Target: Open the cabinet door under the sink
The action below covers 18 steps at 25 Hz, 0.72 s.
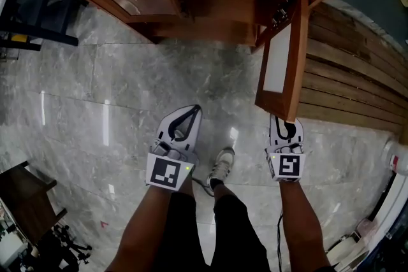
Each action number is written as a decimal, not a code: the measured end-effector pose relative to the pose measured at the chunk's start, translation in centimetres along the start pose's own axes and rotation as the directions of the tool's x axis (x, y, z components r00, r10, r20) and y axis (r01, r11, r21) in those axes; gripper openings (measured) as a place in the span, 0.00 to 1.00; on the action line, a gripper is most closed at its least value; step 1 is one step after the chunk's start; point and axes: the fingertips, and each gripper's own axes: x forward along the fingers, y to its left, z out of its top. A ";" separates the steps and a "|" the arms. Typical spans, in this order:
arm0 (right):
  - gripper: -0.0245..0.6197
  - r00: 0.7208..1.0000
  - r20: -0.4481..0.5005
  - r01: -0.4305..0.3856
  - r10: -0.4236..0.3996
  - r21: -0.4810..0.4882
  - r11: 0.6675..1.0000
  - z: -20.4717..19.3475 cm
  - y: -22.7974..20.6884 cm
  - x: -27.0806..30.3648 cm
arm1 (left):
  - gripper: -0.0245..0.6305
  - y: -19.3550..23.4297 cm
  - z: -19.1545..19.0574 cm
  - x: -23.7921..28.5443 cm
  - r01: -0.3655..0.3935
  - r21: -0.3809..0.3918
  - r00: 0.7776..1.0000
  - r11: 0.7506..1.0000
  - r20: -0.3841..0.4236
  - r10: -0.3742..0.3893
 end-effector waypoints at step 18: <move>0.10 0.970 -0.026 0.244 -0.243 0.128 0.961 3.1 1.8 -4.0 | 0.07 -0.2 -0.2 1.2 0.083 -0.050 0.997 0.995 -0.001 -0.083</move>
